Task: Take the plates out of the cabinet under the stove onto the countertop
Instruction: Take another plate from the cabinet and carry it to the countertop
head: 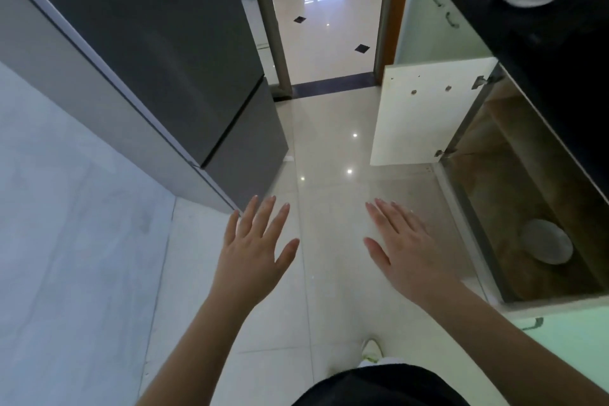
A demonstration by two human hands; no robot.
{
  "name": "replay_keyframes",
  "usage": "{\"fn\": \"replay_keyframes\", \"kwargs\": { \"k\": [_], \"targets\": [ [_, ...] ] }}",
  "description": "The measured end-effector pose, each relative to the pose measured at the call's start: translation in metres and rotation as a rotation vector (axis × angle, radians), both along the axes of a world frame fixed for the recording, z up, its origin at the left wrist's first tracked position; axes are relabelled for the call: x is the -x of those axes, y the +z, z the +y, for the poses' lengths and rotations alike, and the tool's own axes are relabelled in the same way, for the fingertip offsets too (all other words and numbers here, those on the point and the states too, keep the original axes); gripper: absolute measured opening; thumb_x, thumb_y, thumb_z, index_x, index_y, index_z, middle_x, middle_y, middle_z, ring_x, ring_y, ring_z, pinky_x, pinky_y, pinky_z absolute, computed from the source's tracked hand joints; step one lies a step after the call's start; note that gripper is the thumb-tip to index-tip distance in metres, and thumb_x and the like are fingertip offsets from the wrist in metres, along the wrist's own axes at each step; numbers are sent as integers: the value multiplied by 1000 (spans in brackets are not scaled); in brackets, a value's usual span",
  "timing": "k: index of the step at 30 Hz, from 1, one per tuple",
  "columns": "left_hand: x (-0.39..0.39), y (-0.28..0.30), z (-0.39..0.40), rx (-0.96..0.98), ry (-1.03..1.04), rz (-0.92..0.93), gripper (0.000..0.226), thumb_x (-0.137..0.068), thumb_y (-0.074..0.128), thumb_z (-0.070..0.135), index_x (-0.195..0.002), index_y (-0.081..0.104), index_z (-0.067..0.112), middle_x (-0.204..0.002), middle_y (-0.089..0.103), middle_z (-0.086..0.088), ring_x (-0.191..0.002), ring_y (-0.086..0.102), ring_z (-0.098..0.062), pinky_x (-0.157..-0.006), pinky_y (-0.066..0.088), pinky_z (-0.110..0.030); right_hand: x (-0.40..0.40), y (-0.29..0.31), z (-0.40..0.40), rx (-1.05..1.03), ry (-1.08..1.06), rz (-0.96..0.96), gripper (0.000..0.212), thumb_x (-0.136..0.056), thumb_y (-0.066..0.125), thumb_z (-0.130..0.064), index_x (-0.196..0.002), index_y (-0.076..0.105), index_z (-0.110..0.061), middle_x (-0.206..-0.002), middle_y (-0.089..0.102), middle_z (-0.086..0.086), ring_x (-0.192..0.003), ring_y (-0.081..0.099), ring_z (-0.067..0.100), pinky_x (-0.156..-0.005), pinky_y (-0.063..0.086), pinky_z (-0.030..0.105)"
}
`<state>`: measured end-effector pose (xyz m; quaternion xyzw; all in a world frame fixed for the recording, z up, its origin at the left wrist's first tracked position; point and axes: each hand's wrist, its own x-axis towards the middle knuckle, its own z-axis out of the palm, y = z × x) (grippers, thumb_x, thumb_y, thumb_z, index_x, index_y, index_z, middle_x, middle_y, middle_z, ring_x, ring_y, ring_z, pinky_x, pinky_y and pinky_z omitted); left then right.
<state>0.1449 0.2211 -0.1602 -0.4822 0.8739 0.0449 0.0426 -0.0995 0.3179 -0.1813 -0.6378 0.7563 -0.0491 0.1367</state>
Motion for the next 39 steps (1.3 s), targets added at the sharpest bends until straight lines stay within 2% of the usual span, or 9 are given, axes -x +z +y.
{"fn": "replay_keyframes", "kwargs": {
  "k": [5, 9, 11, 13, 16, 21, 25, 33, 39],
  "targets": [
    [40, 10, -32, 39, -92, -29, 71, -94, -2, 68, -157, 0, 35, -166, -1, 6, -150, -16, -17, -122, -10, -42, 22, -3, -34, -14, 19, 15, 64, -98, 14, -56, -151, 28, -22, -155, 37, 4, -142, 33, 27, -112, 13, 39],
    [52, 10, -66, 35, -80, 6, 70, -94, 1, 67, -157, 1, 36, -166, 0, 7, -150, -16, -15, -121, -13, -39, 31, -3, -70, 1, 12, 9, 72, -92, 2, -60, -154, 14, -27, -162, 18, -1, -149, 14, 22, -114, 0, 36],
    [53, 4, -85, 26, -80, -1, 69, -95, 2, 67, -157, 0, 37, -166, -2, 7, -150, -17, -15, -120, -14, -40, 31, -4, -92, 0, 0, 14, 69, -93, 4, -61, -154, 9, -29, -163, 12, -3, -150, 8, 21, -113, -5, 35],
    [54, -4, -107, 20, -86, 5, 69, -94, 0, 68, -156, -1, 37, -166, -2, 7, -149, -18, -15, -120, -14, -40, 31, -6, -115, 3, -11, 43, 65, -96, 11, -59, -154, 10, -29, -163, 14, -2, -150, 10, 22, -113, -3, 36],
    [54, -17, -143, 5, -107, 24, 72, -93, -5, 68, -156, -1, 36, -166, 0, 6, -150, -15, -16, -122, -10, -41, 26, -3, -151, 1, -37, 96, 62, -98, 18, -55, -152, 24, -25, -159, 29, 1, -146, 26, 25, -114, 12, 40],
    [57, -27, -213, -81, -218, 48, 73, -89, -10, 70, -155, -9, 39, -166, -8, 8, -148, -22, -15, -121, -12, -42, 16, -3, -202, -26, -156, 66, 63, -98, 15, -57, -154, 8, -31, -164, 10, -5, -150, 6, 19, -113, -5, 34],
    [83, -27, -268, -75, -370, 45, 76, -87, -14, 71, -155, -8, 38, -165, -10, 9, -148, -23, -16, -121, -13, -43, 19, 10, -225, -20, -278, 57, 66, -95, 10, -63, -154, 8, -33, -164, 10, -7, -150, 7, 19, -116, -3, 37],
    [197, -29, -306, -59, -725, 63, 70, -93, -5, 69, -155, -4, 36, -165, -7, 7, -143, -29, -14, -115, -20, -38, 68, 25, -195, -53, -638, 59, 68, -92, 4, -59, -153, 6, -30, -164, 7, -6, -150, 5, 18, -116, 0, 36],
    [306, -14, -274, -6, -1024, 83, 68, -98, 6, 62, -157, 17, 30, -166, 13, 4, -152, -2, -18, -119, -6, -39, 120, 25, -144, -17, -861, 20, 62, -98, 16, -53, -154, 10, -27, -163, 12, -7, -149, 7, 15, -121, 13, 40]
  ]
}}
